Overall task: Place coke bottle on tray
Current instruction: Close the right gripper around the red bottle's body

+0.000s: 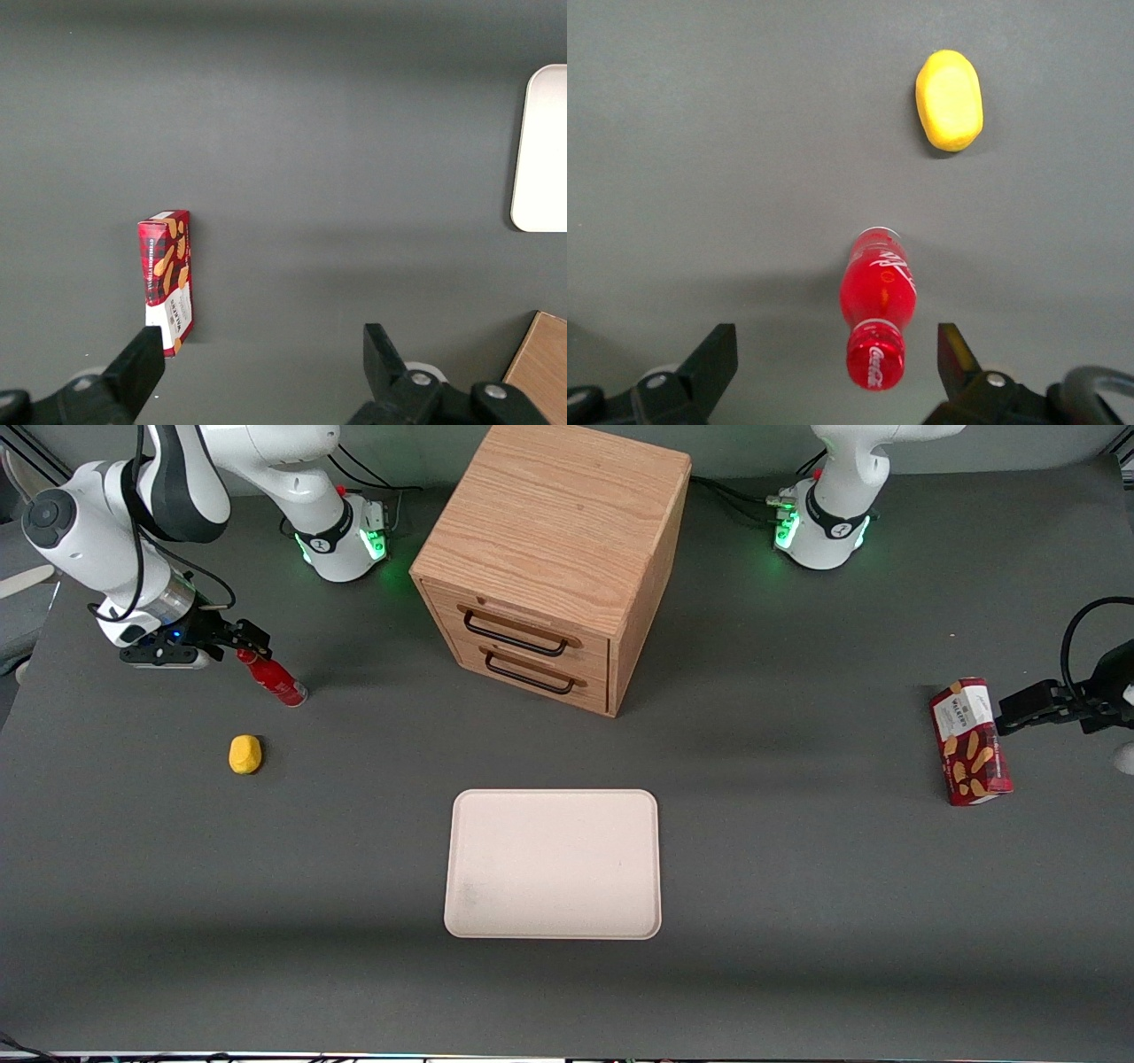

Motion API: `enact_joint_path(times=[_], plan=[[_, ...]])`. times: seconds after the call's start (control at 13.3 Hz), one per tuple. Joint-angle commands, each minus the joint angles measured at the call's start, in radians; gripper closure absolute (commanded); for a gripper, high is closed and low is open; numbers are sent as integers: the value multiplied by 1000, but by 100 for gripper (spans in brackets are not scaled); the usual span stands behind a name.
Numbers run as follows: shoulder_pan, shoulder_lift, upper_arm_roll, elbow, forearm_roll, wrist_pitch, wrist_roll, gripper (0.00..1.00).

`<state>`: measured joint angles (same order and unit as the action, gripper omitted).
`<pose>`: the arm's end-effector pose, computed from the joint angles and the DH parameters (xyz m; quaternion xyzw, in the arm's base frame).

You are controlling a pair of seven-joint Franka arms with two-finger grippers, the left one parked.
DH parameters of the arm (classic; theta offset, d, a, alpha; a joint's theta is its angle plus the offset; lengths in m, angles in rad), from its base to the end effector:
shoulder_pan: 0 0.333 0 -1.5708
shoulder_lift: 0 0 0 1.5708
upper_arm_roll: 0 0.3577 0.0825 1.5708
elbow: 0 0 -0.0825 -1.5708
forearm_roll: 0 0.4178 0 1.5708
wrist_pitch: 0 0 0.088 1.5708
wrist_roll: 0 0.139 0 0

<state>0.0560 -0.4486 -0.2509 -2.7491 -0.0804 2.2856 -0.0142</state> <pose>0.3656 -0.0665 0.3289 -0.9983 0.0509 0.0099 0.0249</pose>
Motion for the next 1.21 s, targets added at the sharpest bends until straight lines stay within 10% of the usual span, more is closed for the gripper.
enact_joint_path(times=[0.0,0.6,0.98,1.13], plan=[[-5,37,-28,-15,-19,52,8,0],[-5,54,-30,-15,-19,54,8,0],[-4,53,-30,-12,-21,34,10,93],[-4,53,-30,-9,-22,22,10,100]])
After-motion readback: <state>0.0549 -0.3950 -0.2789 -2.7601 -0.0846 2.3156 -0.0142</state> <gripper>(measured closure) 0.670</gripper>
